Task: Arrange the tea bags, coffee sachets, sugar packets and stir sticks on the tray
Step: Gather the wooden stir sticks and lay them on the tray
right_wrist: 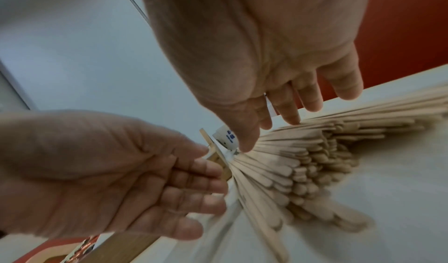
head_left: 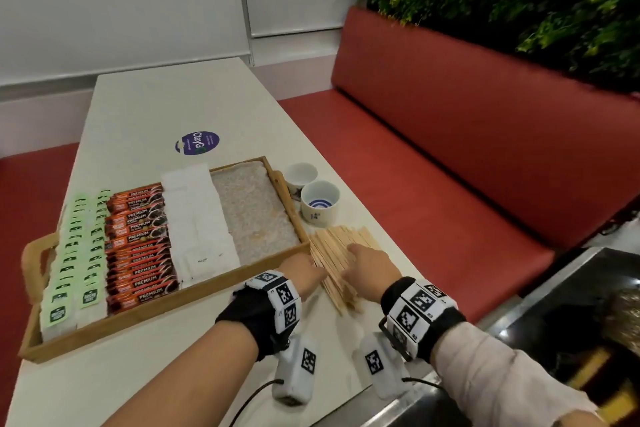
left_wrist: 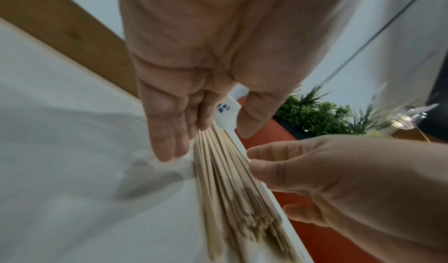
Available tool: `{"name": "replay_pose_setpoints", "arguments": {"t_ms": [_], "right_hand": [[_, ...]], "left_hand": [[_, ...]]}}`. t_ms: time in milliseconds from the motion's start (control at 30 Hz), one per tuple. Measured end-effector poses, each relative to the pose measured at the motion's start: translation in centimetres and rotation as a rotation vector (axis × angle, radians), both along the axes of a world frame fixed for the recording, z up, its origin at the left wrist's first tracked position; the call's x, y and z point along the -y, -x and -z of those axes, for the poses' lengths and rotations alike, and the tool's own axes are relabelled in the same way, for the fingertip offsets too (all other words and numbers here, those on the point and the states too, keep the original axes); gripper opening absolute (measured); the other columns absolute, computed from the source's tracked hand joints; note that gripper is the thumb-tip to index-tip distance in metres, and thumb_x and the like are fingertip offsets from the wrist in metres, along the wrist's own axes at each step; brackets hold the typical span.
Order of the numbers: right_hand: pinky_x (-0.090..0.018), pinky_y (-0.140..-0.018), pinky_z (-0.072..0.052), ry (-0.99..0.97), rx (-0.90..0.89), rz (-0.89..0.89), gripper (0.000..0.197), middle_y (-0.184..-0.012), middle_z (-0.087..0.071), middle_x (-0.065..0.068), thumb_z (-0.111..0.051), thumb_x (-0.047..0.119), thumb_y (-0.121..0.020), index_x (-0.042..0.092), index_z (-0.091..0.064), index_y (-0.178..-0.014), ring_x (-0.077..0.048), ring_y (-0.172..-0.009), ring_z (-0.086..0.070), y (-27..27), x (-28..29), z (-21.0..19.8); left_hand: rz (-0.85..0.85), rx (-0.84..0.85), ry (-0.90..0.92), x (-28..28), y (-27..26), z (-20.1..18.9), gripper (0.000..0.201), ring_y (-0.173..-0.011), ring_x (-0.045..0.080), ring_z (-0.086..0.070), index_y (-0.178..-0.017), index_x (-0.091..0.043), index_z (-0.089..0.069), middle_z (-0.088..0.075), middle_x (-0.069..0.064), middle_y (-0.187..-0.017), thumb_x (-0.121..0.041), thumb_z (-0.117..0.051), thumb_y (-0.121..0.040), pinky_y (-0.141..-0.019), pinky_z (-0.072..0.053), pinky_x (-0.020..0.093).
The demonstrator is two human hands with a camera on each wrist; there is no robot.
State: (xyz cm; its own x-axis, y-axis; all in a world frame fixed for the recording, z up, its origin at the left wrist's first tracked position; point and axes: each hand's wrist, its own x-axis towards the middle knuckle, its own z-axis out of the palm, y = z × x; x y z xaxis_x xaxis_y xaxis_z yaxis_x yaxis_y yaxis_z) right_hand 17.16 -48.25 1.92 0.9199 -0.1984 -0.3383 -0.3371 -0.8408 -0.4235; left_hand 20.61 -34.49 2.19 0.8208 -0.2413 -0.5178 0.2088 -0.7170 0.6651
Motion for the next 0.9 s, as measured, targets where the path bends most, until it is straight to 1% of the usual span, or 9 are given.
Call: {"name": "replay_pose_setpoints", "arguments": {"t_ms": [100,167,267,400,500,633,733,800,900], "right_hand": [[-0.038,-0.093,-0.047,0.038,-0.010,-0.027,0.036,-0.125,-0.057,-0.008,-0.056,0.026,-0.091,0.016,-0.049,-0.125,-0.029,-0.115,-0.051,0.2,-0.2,0.3],[-0.038,-0.090,-0.047,0.045,0.000,-0.038,0.030,-0.121,-0.057,-0.009,-0.055,0.024,-0.090,0.014,-0.050,-0.117,-0.030,-0.111,-0.052,0.2,-0.2,0.5],[-0.036,-0.090,-0.043,0.031,0.008,-0.054,0.033,-0.125,-0.054,-0.010,-0.054,0.018,-0.089,0.012,-0.049,-0.121,-0.031,-0.114,-0.050,0.3,-0.1,0.8],[-0.035,-0.092,-0.043,0.028,0.042,-0.060,0.035,-0.127,-0.053,-0.009,-0.054,0.016,-0.091,0.014,-0.048,-0.125,-0.030,-0.115,-0.050,0.5,-0.1,1.1],[-0.036,-0.095,-0.044,0.006,0.046,-0.041,0.045,-0.129,-0.053,-0.008,-0.054,0.013,-0.089,0.017,-0.044,-0.133,-0.028,-0.119,-0.049,0.4,-0.1,1.1],[-0.036,-0.091,-0.047,-0.009,0.062,-0.036,0.045,-0.124,-0.057,-0.007,-0.053,0.013,-0.089,0.019,-0.044,-0.132,-0.027,-0.114,-0.053,0.3,-0.2,0.8],[-0.032,-0.083,-0.047,-0.049,0.090,-0.028,0.038,-0.117,-0.060,-0.006,-0.048,0.012,-0.090,0.020,-0.048,-0.127,-0.026,-0.106,-0.056,0.4,-0.1,0.5],[-0.030,-0.078,-0.046,-0.079,0.101,-0.024,0.038,-0.115,-0.062,-0.005,-0.049,0.012,-0.090,0.022,-0.049,-0.127,-0.025,-0.102,-0.058,0.5,-0.1,0.4],[-0.030,-0.079,-0.046,-0.102,0.097,-0.016,0.040,-0.115,-0.064,-0.005,-0.053,0.013,-0.090,0.022,-0.048,-0.129,-0.024,-0.103,-0.060,0.6,0.0,0.4]], "left_hand": [[-0.080,-0.050,0.069,0.9,-0.6,0.8,0.027,-0.086,0.025,-0.051,-0.067,-0.019,-0.044,-0.054,0.012,-0.091,-0.017,-0.053,-0.092,-0.089,-0.049,0.040],[-0.149,-0.070,0.125,1.4,-1.0,1.2,0.027,-0.087,0.025,-0.051,-0.067,-0.019,-0.045,-0.054,0.008,-0.085,-0.016,-0.054,-0.092,-0.093,-0.050,0.043],[-0.219,-0.131,0.184,2.1,-1.5,1.5,0.026,-0.088,0.025,-0.051,-0.068,-0.018,-0.046,-0.048,0.000,-0.073,-0.014,-0.055,-0.091,-0.091,-0.050,0.041],[-0.276,-0.172,0.232,2.8,-1.9,1.6,0.022,-0.086,0.027,-0.053,-0.070,-0.016,-0.047,-0.052,0.005,-0.077,-0.012,-0.055,-0.089,-0.088,-0.052,0.042],[-0.284,-0.182,0.239,3.2,-2.4,2.1,0.020,-0.086,0.027,-0.052,-0.071,-0.016,-0.046,-0.053,0.008,-0.083,-0.011,-0.055,-0.089,-0.086,-0.051,0.040],[-0.290,-0.211,0.238,3.6,-2.7,1.8,0.021,-0.085,0.026,-0.052,-0.070,-0.017,-0.047,-0.050,0.002,-0.073,-0.012,-0.056,-0.089,-0.081,-0.049,0.034],[-0.247,-0.188,0.191,4.1,-2.9,1.7,0.027,-0.083,0.022,-0.051,-0.066,-0.021,-0.046,-0.048,-0.002,-0.071,-0.017,-0.054,-0.092,-0.083,-0.050,0.031],[-0.231,-0.181,0.177,4.5,-3.1,1.7,0.028,-0.085,0.022,-0.051,-0.066,-0.022,-0.046,-0.048,-0.003,-0.071,-0.018,-0.053,-0.093,-0.088,-0.050,0.034],[-0.213,-0.170,0.153,5.0,-3.2,1.6,0.032,-0.091,0.020,-0.047,-0.064,-0.022,-0.043,-0.044,-0.004,-0.070,-0.018,-0.050,-0.095,-0.096,-0.047,0.037]]}}
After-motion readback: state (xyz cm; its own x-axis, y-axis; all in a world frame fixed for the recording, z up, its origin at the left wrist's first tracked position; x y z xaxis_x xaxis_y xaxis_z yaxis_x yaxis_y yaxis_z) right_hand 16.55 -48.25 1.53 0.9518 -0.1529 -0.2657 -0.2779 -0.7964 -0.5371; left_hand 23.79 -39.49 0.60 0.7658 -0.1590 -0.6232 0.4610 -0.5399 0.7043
